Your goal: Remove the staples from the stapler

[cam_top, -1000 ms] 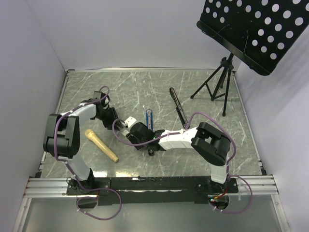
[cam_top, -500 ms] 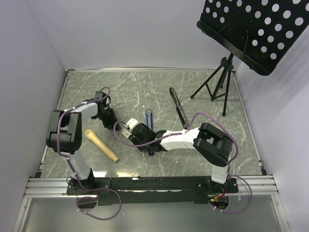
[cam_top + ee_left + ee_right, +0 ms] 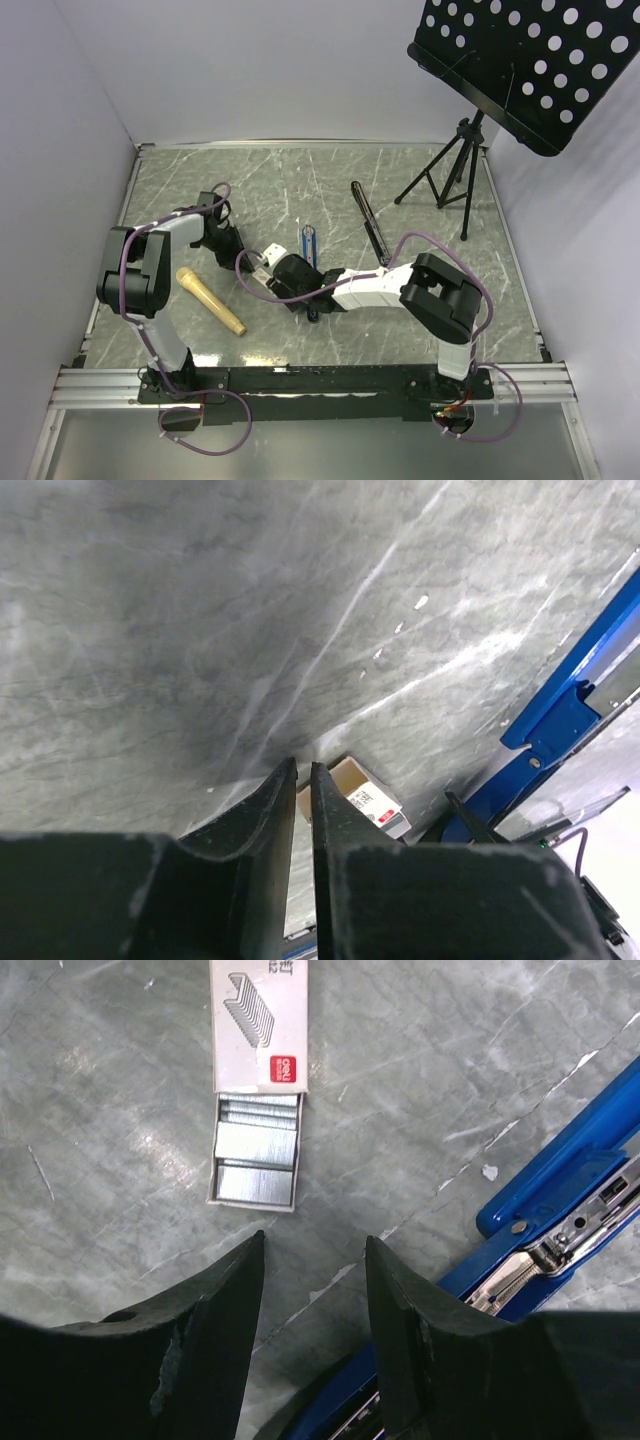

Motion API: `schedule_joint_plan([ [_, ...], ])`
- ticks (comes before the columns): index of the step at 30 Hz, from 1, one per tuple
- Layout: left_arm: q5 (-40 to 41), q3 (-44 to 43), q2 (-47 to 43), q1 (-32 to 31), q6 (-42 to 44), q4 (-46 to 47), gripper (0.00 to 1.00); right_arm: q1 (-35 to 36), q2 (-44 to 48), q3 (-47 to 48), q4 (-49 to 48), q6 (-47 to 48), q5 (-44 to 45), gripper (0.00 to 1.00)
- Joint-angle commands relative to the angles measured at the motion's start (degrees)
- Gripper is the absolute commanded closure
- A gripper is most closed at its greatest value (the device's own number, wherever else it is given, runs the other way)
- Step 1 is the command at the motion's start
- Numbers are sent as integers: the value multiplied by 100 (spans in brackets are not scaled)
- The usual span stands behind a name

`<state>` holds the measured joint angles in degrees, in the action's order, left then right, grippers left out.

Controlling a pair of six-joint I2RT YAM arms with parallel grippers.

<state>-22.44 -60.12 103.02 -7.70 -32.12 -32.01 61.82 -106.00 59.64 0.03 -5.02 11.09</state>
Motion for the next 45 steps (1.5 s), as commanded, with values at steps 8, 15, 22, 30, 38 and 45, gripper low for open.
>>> schedule_joint_plan([
  [8,-279,97,86,-152,127,46,86,-74,-281,39,-460,89,-98,48],
  [15,-253,176,25,-249,48,19,86,-65,-413,-48,-697,45,-81,49],
  [22,-182,325,-1,-354,4,54,86,-65,-483,-128,-970,-26,103,49],
  [30,-129,387,34,-495,-58,63,85,-65,-589,-154,-1190,-140,218,49],
  [38,81,501,-98,-557,-154,28,84,-83,-607,-207,-1278,-307,490,47],
  [45,275,738,-204,-574,-260,28,82,-197,-554,-198,-1093,-430,552,44],
])
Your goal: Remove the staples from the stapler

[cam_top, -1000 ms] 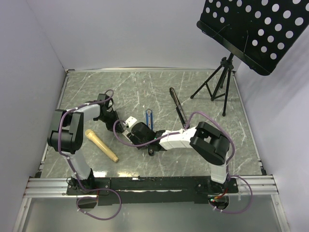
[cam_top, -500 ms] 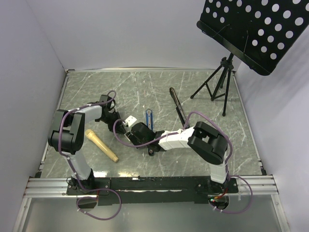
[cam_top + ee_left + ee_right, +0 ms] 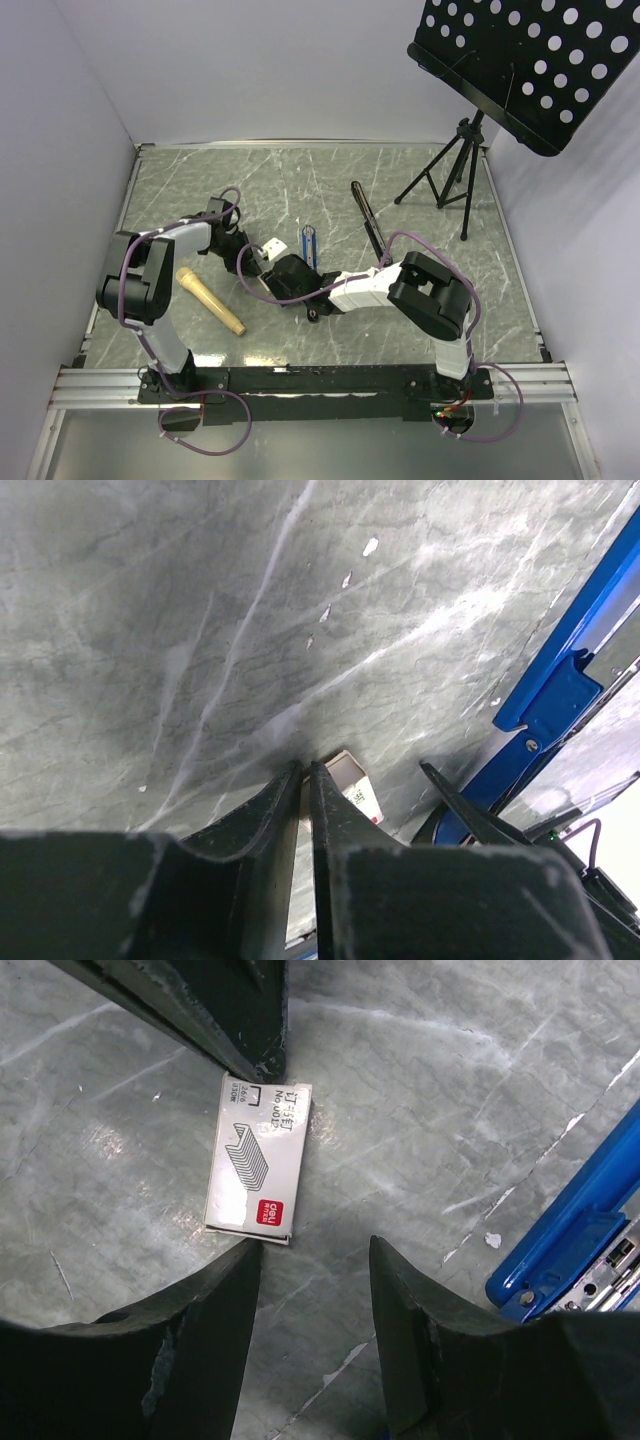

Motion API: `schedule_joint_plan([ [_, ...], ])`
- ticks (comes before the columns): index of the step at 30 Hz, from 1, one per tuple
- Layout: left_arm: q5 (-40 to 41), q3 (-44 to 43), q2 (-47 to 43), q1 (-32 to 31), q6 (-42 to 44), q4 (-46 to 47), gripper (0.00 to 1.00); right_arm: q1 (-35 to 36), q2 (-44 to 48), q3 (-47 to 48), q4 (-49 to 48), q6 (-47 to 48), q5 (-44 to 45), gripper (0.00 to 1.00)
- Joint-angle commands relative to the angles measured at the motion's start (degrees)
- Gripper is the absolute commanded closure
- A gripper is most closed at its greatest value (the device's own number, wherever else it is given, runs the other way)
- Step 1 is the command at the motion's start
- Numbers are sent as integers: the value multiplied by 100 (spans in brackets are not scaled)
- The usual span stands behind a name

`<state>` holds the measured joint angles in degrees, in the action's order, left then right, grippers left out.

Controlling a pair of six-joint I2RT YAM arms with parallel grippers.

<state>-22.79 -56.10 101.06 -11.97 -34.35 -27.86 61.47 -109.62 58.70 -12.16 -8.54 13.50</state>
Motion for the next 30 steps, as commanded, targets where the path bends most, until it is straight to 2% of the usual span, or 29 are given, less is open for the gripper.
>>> schedule_joint_plan([
  [1,406,354,-33,-148,-63,-405,82,-179,-165,-113,170,-78,329,44],
  [10,969,485,-367,-148,-177,-616,81,-276,257,-508,258,-78,215,41],
  [17,934,477,-552,-148,-239,-616,81,-276,372,-482,513,-183,145,41],
  [30,521,608,-455,-148,-405,-291,82,-276,-261,352,803,-596,-128,42],
])
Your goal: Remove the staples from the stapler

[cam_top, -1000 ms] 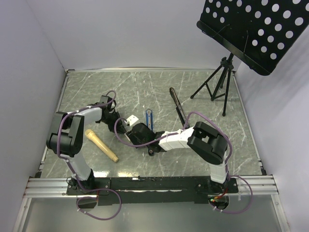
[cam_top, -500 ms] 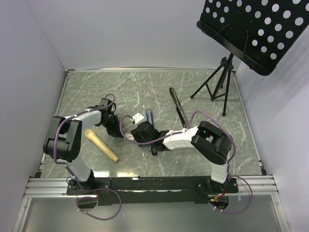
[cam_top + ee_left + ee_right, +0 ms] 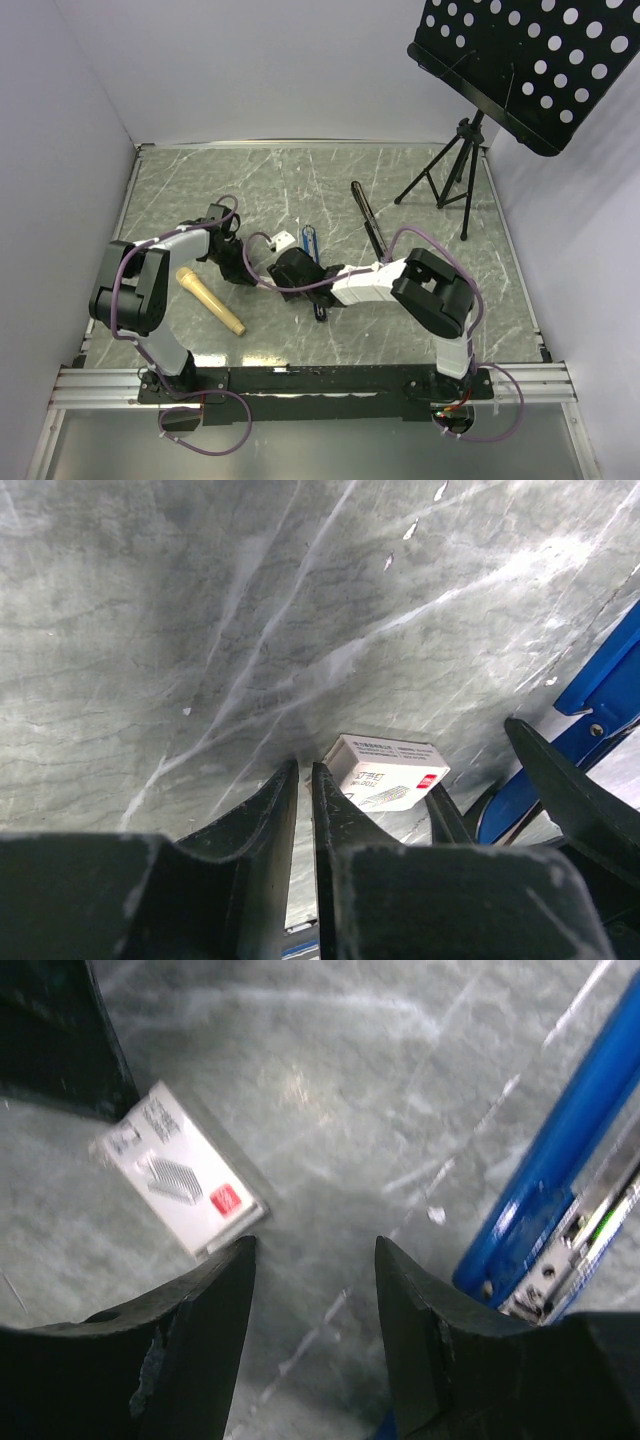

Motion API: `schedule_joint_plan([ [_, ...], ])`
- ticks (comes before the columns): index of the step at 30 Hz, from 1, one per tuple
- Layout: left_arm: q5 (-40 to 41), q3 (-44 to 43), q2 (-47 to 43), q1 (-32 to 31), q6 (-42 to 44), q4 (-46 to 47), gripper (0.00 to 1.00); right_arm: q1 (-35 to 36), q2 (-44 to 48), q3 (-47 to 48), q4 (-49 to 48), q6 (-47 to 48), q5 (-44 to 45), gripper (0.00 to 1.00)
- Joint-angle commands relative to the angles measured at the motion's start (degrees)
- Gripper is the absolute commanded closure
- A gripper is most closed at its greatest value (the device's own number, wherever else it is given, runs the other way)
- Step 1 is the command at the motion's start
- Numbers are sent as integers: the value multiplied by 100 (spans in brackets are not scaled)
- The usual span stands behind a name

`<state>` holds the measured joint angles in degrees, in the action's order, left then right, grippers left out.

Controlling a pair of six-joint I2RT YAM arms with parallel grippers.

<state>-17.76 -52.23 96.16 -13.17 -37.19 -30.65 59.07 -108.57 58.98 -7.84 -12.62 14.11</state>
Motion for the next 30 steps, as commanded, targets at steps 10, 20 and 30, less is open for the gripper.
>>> schedule_joint_plan([
  [10,-193,626,-369,-19,-377,87,81,-316,-69,342,757,-653,-75,43],
  [20,18,55,-1265,981,-368,-117,82,-370,460,755,1504,-1128,-163,41],
  [30,1098,2,-2926,1818,-245,200,64,-168,311,1335,1970,-1779,-14,30],
])
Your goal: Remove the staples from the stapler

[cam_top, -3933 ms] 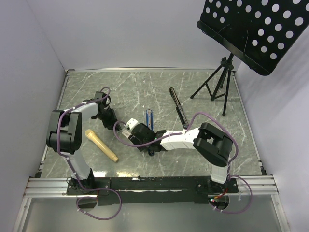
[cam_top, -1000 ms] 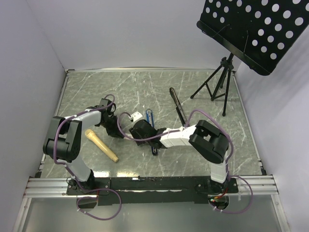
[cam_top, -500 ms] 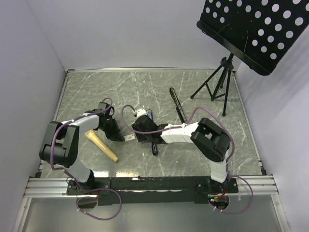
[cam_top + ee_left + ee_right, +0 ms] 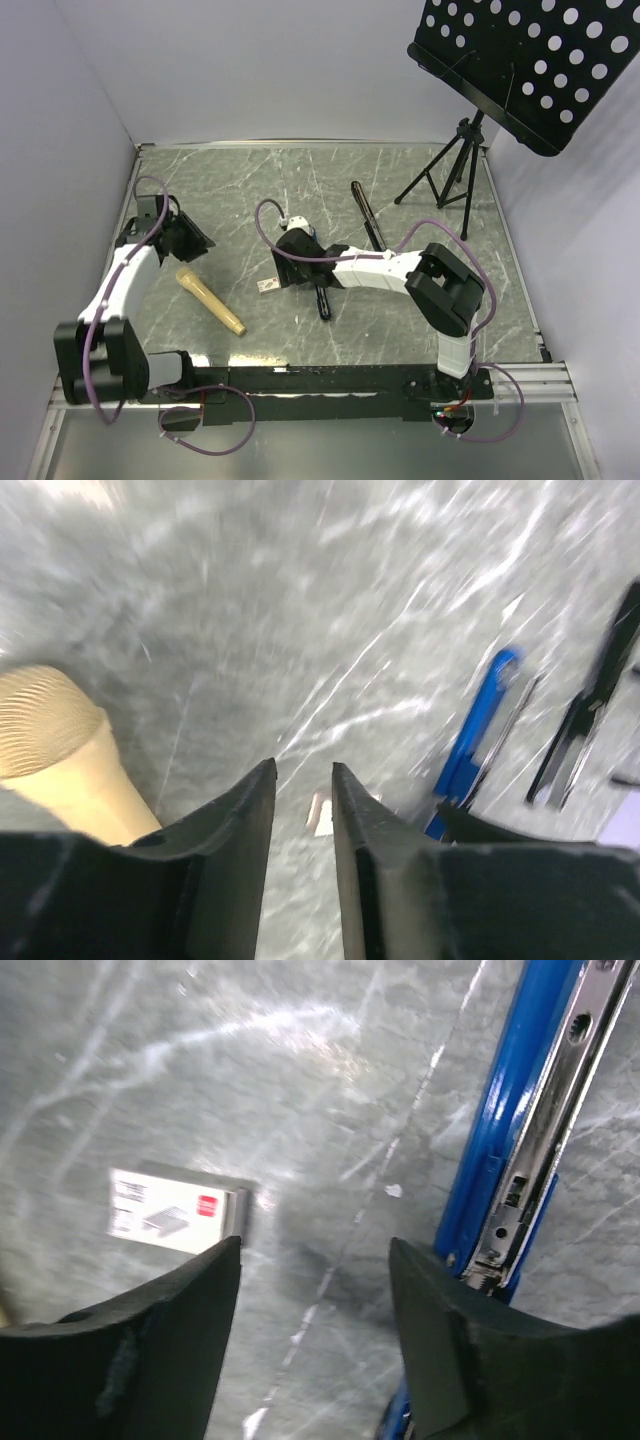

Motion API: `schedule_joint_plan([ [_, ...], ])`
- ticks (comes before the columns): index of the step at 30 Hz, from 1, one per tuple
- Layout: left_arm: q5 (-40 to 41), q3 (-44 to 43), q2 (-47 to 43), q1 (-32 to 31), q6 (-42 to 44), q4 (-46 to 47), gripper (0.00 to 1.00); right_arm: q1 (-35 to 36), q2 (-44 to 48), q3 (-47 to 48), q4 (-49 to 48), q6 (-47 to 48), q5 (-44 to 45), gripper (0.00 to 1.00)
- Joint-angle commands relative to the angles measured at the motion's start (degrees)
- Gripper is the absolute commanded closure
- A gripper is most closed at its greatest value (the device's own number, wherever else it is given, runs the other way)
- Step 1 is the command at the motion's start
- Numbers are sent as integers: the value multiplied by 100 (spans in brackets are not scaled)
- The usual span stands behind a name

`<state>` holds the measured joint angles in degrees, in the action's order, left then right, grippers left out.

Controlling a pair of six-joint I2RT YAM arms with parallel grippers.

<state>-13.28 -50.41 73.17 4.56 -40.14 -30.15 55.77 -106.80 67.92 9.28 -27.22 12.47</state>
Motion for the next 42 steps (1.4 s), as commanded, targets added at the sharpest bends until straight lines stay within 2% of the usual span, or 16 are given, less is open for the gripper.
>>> schedule_joint_plan([
  [1,851,-136,-759,63,59,150,61,197,116,485,293,-345,211,29],
  [4,932,-30,-1120,80,103,141,56,303,20,661,416,-424,352,24],
  [16,800,128,-1542,89,182,44,52,742,-920,1855,1348,-714,906,14],
  [29,748,163,-1551,81,208,71,50,997,-1790,2743,2174,-1013,1231,14],
  [35,739,146,-1481,80,208,62,50,1024,-1967,3034,2483,-1101,1399,24],
  [42,739,163,-1498,81,208,62,50,1033,-1870,2850,2227,-1031,1293,44],
])
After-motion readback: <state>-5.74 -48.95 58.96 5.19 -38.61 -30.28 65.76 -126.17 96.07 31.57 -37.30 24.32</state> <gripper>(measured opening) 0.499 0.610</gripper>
